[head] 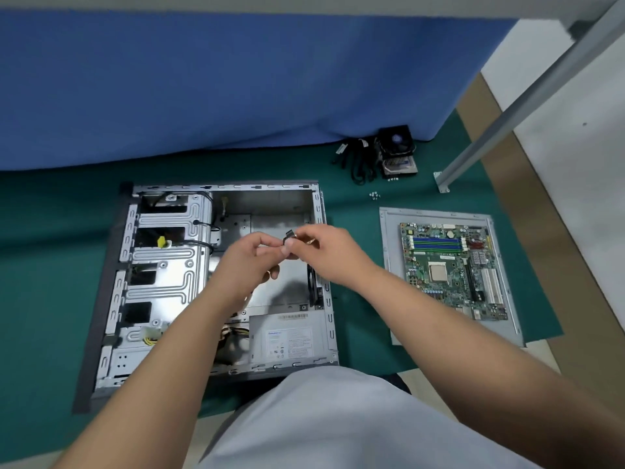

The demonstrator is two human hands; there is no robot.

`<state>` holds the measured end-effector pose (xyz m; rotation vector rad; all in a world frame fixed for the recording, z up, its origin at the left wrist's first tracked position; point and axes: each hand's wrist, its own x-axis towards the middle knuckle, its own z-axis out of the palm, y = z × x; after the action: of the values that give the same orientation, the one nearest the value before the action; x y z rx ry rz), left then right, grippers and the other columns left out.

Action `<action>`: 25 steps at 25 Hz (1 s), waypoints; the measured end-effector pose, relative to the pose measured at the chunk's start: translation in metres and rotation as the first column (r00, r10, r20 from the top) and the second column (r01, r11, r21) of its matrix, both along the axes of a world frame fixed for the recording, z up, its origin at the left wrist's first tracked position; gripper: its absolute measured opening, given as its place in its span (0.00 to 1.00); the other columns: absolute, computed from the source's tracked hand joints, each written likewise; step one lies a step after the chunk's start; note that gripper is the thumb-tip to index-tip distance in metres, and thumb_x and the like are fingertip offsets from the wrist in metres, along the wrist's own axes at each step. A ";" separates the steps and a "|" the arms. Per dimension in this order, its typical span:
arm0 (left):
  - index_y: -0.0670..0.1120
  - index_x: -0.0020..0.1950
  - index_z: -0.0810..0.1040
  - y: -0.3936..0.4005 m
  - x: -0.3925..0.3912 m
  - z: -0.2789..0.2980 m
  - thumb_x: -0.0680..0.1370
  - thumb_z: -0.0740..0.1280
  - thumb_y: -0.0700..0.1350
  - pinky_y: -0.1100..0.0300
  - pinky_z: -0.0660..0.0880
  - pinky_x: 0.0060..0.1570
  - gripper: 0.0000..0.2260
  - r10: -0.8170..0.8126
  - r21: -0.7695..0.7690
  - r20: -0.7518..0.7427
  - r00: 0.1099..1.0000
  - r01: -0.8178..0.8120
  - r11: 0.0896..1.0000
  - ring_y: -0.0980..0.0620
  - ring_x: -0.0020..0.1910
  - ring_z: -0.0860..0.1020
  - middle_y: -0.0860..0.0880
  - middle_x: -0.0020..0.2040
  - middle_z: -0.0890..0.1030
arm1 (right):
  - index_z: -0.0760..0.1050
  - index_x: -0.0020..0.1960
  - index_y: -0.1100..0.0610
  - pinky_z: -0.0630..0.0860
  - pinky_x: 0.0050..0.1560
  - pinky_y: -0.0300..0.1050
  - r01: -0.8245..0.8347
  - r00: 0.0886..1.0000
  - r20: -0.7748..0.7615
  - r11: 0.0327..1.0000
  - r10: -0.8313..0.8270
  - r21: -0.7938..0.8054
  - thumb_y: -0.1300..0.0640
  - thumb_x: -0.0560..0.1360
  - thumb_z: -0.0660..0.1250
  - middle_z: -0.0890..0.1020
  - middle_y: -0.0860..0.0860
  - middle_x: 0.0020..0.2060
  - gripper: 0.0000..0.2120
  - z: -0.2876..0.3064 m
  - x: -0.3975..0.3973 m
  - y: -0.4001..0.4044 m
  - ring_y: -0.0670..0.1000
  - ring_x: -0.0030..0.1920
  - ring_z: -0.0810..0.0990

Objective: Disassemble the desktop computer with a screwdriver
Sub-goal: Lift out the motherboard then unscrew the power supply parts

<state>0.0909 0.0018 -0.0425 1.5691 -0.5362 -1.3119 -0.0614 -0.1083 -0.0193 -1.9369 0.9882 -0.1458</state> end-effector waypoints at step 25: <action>0.50 0.59 0.84 -0.006 0.035 0.001 0.79 0.72 0.43 0.59 0.82 0.46 0.09 0.167 -0.047 -0.214 0.962 -0.181 0.982 0.52 0.47 0.85 0.45 0.51 0.86 | 0.70 0.52 0.54 0.75 0.39 0.45 0.323 0.920 0.120 0.896 -0.372 0.305 0.53 0.80 0.67 0.86 0.51 0.36 0.07 0.016 -0.025 -0.038 0.47 0.32 0.78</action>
<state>0.1262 -0.0039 -0.0415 1.3711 -0.2997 -1.2915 -0.0863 -0.1467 -0.0036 -1.4499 1.1633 -0.3571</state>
